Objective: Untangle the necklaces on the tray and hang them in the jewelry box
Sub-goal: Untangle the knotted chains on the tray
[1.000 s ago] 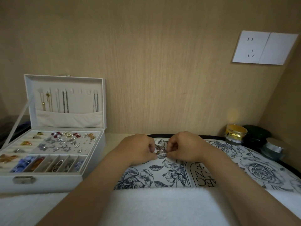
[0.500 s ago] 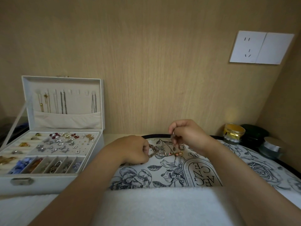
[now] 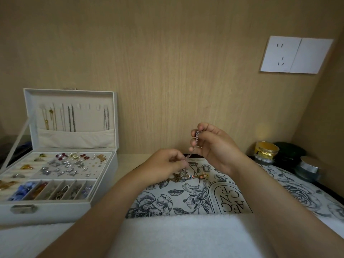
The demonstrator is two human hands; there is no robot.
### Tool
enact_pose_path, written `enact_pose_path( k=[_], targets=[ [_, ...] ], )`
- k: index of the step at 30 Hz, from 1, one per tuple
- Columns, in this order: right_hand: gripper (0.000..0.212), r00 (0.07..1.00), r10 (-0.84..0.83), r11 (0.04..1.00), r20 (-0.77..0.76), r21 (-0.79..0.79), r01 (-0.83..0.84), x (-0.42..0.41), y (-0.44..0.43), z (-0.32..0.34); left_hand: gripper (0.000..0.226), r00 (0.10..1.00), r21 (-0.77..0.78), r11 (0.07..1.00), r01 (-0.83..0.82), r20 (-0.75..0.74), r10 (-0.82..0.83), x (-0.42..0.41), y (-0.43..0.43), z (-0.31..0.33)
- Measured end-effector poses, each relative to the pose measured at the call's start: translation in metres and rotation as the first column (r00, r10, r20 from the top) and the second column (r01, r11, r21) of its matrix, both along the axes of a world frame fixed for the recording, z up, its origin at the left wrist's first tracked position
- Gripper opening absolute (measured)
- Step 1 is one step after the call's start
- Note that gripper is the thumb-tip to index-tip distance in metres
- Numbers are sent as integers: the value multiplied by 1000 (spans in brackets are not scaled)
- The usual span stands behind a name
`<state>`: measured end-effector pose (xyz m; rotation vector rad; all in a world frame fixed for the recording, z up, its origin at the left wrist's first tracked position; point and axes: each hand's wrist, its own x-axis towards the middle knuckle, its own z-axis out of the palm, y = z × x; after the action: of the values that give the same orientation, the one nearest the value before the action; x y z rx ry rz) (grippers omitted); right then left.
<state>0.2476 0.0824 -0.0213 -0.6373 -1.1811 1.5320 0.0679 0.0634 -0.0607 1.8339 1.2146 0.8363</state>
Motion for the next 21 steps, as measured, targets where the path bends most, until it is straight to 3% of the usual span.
enact_pose_path(
  k=[5,9,13,17,19,21],
  targets=[
    [36,993,-119,993,15,-19,119,-1,2,-1,20,998,-50,997,54,20,-54,-2,-4,7],
    [35,960,-273,962,66,-4,274,4,9,-6,20,980,-220,958,186,116,-164,-11,-4,7],
    [31,814,-462,885,353,129,447,12,15,-18,15,983,-317,939,129,168,-78,-9,-2,3],
    [27,597,-496,862,630,277,424,11,11,-35,12,991,-151,980,-129,3,131,-3,5,-6],
    [22,623,-452,879,639,202,432,7,10,-40,13,965,-4,967,-254,-68,253,-5,8,-11],
    [20,708,-390,902,588,89,423,1,11,-43,18,930,93,935,-343,-109,352,-9,11,-15]
  ],
)
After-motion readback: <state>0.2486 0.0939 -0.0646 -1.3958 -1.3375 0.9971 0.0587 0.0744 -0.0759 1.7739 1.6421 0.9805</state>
